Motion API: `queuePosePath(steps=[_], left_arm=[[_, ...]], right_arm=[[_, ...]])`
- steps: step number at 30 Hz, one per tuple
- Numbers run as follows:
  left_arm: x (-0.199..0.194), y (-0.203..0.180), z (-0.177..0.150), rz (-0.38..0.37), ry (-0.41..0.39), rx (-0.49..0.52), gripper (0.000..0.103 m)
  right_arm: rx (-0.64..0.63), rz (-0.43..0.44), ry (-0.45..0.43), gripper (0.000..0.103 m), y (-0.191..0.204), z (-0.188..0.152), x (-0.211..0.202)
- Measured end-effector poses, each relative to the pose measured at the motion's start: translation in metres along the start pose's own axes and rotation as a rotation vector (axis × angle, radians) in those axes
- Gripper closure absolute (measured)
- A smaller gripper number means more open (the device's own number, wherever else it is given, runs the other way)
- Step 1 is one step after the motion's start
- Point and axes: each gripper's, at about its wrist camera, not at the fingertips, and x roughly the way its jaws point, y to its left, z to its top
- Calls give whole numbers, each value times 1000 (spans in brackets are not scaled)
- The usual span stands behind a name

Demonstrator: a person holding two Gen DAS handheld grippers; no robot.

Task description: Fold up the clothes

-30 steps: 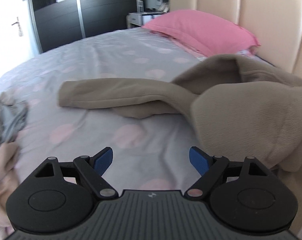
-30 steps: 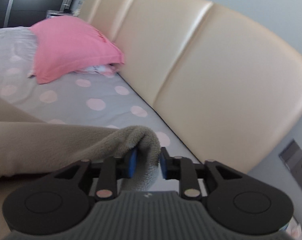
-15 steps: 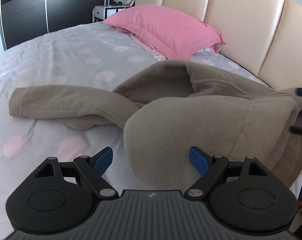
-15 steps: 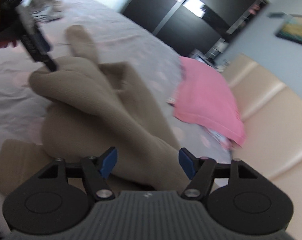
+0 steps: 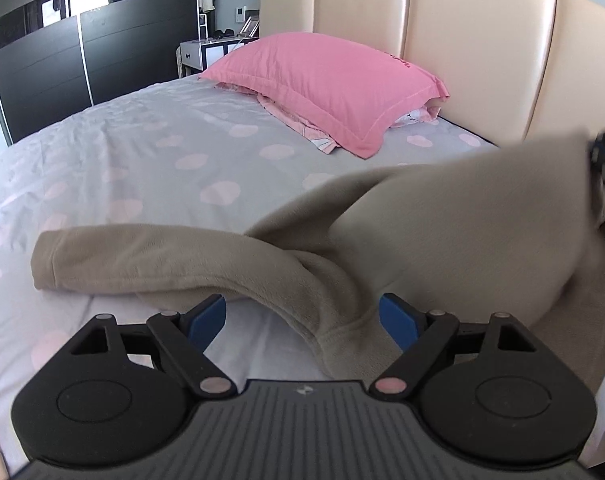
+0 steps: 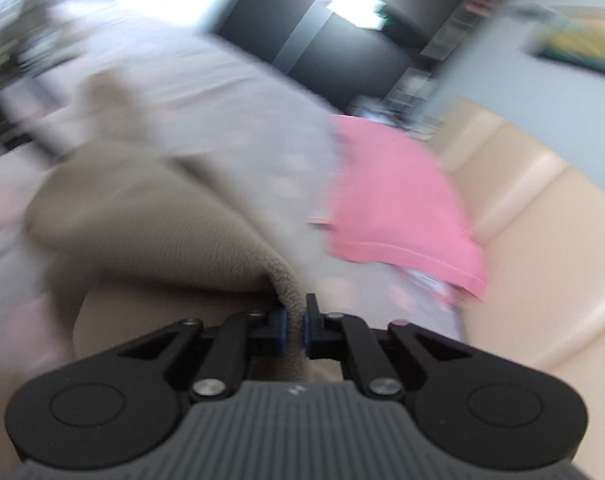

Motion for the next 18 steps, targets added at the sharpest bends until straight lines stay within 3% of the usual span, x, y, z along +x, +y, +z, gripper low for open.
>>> queuePosePath(steps=[3,7,12,18], left_arm=[[8,-5,2,-4,-14,70,19],[27,-17,7,-14,-10,153,19],[55,-36,20,-15,-22,258,19],[101,-72,37,-2,-36,473,19]], right_arm=[[207,-123,57,96,-49,-8,11],[416,-171,173,96,-89,-30,31],[494,-121,236,96,-99,-55,52],[507,-78,220,95,-99,-82,37]])
